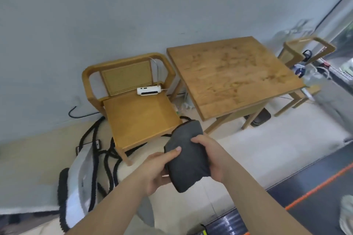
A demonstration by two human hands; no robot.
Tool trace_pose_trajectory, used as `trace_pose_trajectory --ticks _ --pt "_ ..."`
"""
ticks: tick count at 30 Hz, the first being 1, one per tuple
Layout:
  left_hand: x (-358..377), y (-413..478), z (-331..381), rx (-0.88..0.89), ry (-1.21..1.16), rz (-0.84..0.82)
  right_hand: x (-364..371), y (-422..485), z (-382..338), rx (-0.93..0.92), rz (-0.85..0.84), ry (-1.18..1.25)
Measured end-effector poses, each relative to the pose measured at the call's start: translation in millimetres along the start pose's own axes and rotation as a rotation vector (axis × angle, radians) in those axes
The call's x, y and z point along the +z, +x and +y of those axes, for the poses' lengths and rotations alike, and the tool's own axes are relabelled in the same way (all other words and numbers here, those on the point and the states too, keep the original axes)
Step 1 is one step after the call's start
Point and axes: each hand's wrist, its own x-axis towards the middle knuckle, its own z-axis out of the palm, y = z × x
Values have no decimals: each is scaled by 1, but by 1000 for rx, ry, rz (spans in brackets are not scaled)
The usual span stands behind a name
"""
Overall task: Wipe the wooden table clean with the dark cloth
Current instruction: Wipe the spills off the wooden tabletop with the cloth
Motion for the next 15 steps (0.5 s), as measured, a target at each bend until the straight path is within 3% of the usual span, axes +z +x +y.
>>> trace_pose_trajectory --ticks 5,11,15 --pt "11 83 70 -59 125 -124 -31 58 -53 -44 85 141" --pt "38 149 152 -196 55 -324 -60 97 -114 -24 102 337" --pt "66 187 177 -186 17 -296 -87 124 -145 -7 249 212"
